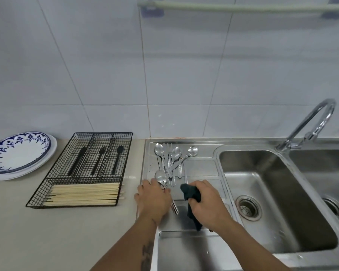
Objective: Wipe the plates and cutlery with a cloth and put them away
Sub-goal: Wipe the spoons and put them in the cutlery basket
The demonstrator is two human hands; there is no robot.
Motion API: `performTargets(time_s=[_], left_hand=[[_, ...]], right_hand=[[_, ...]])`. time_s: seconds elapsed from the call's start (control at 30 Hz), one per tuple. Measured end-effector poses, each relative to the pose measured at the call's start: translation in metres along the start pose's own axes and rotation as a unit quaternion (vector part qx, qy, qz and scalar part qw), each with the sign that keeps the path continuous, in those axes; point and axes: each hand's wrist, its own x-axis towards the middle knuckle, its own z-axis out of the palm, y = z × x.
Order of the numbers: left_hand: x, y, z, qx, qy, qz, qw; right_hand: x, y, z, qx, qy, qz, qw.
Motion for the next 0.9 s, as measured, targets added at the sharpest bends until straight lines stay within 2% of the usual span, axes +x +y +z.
performTargets(time_s=[0.23, 0.47, 0.63, 0.73, 0.83, 0.9], left_hand=[[-0.006, 0.023, 0.018, 0.028, -0.039, -0.041, 0.998], [-0.013, 0.012, 0.002, -0.034, -0.047, -0.030, 0.998], [-0.023, -0.002, -0.027, 0.022, -0.026, 0.047, 0.998], [-0.026, -0.011, -0.050, 0.075, 0.009, 0.117, 0.990], [-0.032, -0.013, -0.073, 0.093, 0.052, 0.195, 0.975], [-0.036, -0.013, -0.088, 0.086, 0.079, 0.240, 0.964]], right_hand=[[-0.009, 0.017, -0.009, -0.018, 0.015, 0.032, 0.999], [-0.017, 0.019, -0.018, -0.014, 0.021, 0.027, 0.999], [-0.008, 0.001, -0.016, 0.004, 0.019, -0.006, 1.000], [-0.001, -0.018, -0.010, -0.020, 0.051, -0.040, 0.998], [0.001, -0.039, 0.001, -0.086, 0.094, -0.131, 0.983], [0.001, -0.051, 0.012, -0.170, 0.081, -0.204, 0.961]])
